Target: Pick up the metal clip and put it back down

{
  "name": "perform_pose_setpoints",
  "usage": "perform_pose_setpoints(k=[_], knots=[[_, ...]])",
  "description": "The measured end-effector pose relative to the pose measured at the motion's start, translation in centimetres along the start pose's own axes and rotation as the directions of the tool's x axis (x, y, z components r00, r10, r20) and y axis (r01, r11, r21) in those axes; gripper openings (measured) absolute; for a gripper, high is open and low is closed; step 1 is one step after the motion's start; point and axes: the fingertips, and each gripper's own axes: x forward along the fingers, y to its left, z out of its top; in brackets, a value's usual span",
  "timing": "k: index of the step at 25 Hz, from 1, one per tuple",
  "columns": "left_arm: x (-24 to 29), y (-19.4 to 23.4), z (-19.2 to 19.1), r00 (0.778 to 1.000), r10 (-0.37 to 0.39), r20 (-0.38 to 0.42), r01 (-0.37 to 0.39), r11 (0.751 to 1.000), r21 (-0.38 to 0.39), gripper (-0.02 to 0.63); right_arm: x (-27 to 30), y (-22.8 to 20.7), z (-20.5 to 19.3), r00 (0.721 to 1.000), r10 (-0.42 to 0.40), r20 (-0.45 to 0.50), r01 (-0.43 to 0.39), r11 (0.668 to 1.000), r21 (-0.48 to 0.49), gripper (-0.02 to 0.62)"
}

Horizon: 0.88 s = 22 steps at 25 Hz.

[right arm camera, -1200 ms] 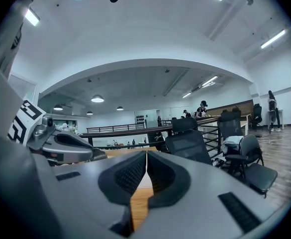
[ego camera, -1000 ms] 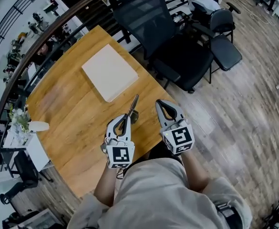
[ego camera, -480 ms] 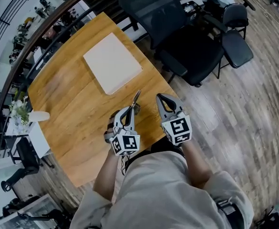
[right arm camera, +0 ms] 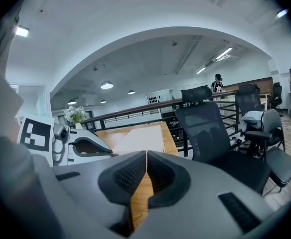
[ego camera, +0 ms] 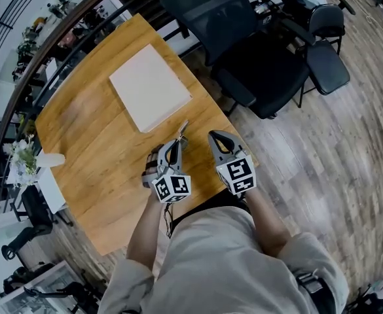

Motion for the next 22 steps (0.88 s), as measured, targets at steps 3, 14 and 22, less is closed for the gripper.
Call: perform_pose_setpoints(k=[3,14,22], knots=[[1.3,0.0,-0.5,1.000,-0.007,-0.017,0.008,1.000,0.022,0.031,0.6,-0.4,-0.6,1.000,0.009,-0.017,-0.009,1.000,0.015,0.027],[4.9,-0.2,-0.8,0.998,-0.045,-0.048,0.048,0.996,0.072,0.031,1.4,-2.4,-2.3,0.998,0.009,-0.063,-0.006,0.999,0.048,0.027],[6.4,-0.1,-1.6,0.995,-0.067,-0.068,0.072,0.994,0.079,0.031,1.5,-3.0,-2.5,0.998,-0.006,-0.067,0.010,0.998,0.061,0.027]])
